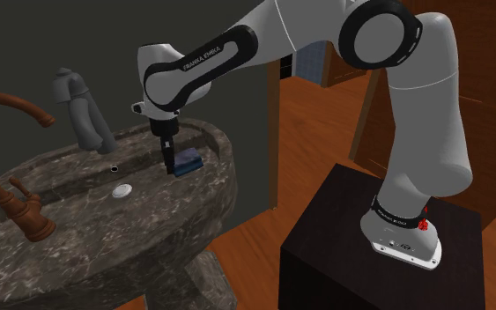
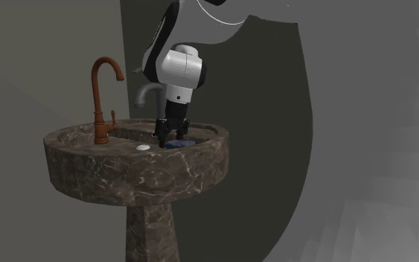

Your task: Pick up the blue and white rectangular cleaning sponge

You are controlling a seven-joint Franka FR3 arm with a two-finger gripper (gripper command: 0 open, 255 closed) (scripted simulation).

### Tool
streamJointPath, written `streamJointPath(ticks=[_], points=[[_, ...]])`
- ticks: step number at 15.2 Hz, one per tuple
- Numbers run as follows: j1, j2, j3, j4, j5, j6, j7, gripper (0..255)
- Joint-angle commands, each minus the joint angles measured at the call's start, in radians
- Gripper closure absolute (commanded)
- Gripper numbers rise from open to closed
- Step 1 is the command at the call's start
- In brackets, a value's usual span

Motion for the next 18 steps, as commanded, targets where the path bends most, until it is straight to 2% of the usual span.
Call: streamJointPath(ticks=[1,16,18], points=[[-0.001,0.001,0.000,0.000,0.000,0.000,-0.001,255],[-0.002,-0.038,-0.001,0.144,-0.008,-0.181,0.030,255],[-0.002,-0.039,-0.001,0.146,-0.008,-0.183,0.030,255]])
